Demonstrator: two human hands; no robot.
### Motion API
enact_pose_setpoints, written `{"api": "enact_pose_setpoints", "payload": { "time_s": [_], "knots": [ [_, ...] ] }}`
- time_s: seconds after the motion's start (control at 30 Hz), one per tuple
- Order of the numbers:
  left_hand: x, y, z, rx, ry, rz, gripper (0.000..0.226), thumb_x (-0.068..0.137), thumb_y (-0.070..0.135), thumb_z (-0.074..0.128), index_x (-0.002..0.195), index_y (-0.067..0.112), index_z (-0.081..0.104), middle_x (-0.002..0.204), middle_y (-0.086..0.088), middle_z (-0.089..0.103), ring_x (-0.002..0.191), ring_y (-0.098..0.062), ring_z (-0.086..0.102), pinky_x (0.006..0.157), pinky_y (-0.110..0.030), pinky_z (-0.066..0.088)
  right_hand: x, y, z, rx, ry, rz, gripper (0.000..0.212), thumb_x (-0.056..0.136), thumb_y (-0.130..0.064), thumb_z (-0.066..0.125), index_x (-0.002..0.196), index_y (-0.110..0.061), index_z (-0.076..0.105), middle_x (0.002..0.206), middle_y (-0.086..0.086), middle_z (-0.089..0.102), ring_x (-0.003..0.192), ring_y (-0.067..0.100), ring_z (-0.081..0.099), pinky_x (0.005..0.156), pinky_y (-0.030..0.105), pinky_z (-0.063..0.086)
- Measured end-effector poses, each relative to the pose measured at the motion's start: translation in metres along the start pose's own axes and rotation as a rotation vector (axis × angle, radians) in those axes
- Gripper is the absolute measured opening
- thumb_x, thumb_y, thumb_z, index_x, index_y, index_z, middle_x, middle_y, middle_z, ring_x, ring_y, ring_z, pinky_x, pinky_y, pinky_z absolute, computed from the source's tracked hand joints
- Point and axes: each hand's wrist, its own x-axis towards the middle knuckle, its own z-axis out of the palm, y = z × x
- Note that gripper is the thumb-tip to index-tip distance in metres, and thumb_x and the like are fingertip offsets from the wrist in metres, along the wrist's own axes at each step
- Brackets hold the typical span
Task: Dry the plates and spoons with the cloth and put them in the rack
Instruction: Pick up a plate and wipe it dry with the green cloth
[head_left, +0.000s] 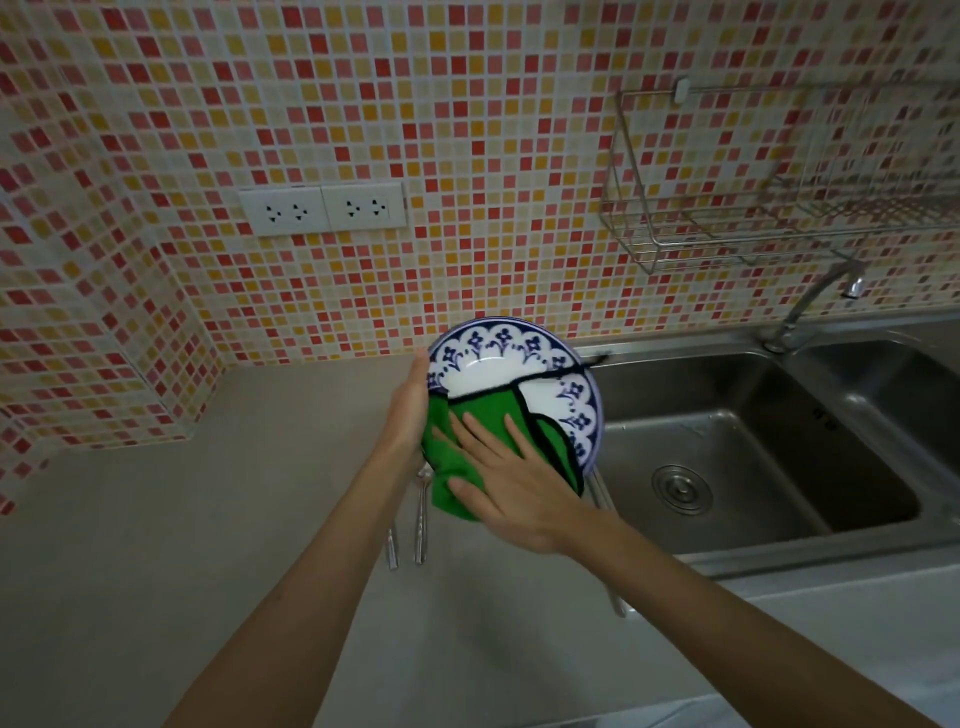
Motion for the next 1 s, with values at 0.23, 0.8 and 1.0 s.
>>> {"api": "enact_pose_setpoints", "payload": {
  "time_s": [0.23,0.8,1.0],
  "knots": [
    [-0.017,0.003,0.008,0.171,-0.108,0.034,0.078,0.082,0.077,0.017,0.140,0.031,0.041,0.143,-0.001,0.047,0.132,-0.024,0.044,0.111,-0.045,0.033,0.049,0.038,-0.028,-0.276,0.275,0.156,0.074,0.087,-0.062,-0.004,0.145,-0.020,-0.019,0.151,0.008,-0.028,0.141,0.021,-0.021,0.114,0.049,-0.012],
    [0.001,0.003,0.017,0.063,0.023,0.022,0.070,0.083,0.074,0.034,0.120,0.022,0.063,0.117,-0.008,0.069,0.105,-0.025,0.065,0.100,-0.045,0.048,0.002,0.022,-0.008,-0.022,0.034,0.008,0.075,0.080,-0.059,-0.014,0.147,-0.024,-0.012,0.157,0.001,-0.014,0.140,0.011,-0.022,0.116,0.044,-0.016],
    [-0.013,0.010,0.035,0.211,-0.154,0.062,0.085,0.078,0.081,0.016,0.145,0.031,0.031,0.148,-0.002,0.041,0.134,-0.024,0.043,0.109,-0.038,0.032,0.039,0.054,-0.022,-0.281,0.308,0.051,0.081,0.086,-0.068,-0.001,0.147,-0.016,-0.010,0.155,0.011,-0.014,0.144,0.023,-0.013,0.115,0.048,-0.009]
  ]
}}
